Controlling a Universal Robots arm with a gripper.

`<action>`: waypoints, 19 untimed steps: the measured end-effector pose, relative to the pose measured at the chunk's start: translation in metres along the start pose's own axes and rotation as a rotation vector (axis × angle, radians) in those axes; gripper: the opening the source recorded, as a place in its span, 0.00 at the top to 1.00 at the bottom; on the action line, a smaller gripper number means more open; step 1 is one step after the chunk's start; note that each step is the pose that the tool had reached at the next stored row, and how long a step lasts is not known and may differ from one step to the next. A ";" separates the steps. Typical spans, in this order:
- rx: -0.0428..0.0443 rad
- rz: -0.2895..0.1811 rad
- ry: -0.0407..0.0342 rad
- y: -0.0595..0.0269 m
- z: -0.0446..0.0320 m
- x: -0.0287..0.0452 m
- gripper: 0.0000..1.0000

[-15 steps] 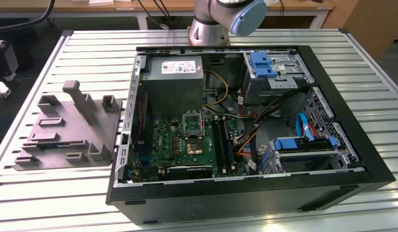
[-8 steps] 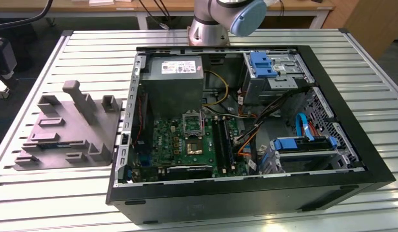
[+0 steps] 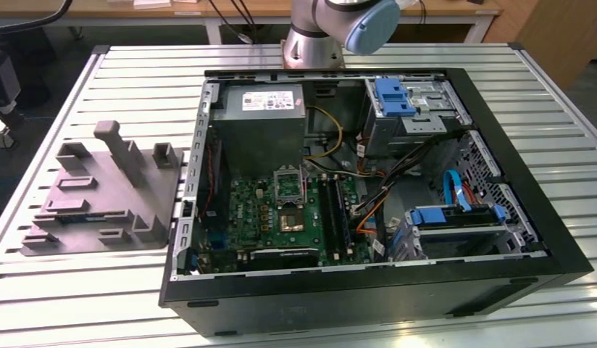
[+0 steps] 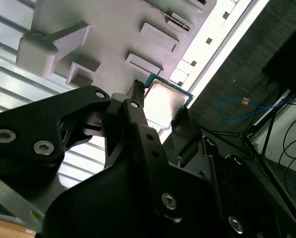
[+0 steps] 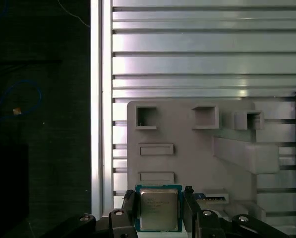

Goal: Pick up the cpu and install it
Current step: 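Pick up the cpu and move it towards the insertion slot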

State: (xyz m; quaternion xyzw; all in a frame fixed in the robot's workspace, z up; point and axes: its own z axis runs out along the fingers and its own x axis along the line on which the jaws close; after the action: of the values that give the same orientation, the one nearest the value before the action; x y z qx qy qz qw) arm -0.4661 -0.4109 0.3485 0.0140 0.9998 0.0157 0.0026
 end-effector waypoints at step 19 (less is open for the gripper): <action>0.0005 0.000 0.0000 0.0006 -0.0201 -0.0001 0.53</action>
State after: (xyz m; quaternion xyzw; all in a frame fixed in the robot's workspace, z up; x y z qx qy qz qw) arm -0.4661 -0.4109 0.3686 0.0140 0.9998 0.0154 0.0026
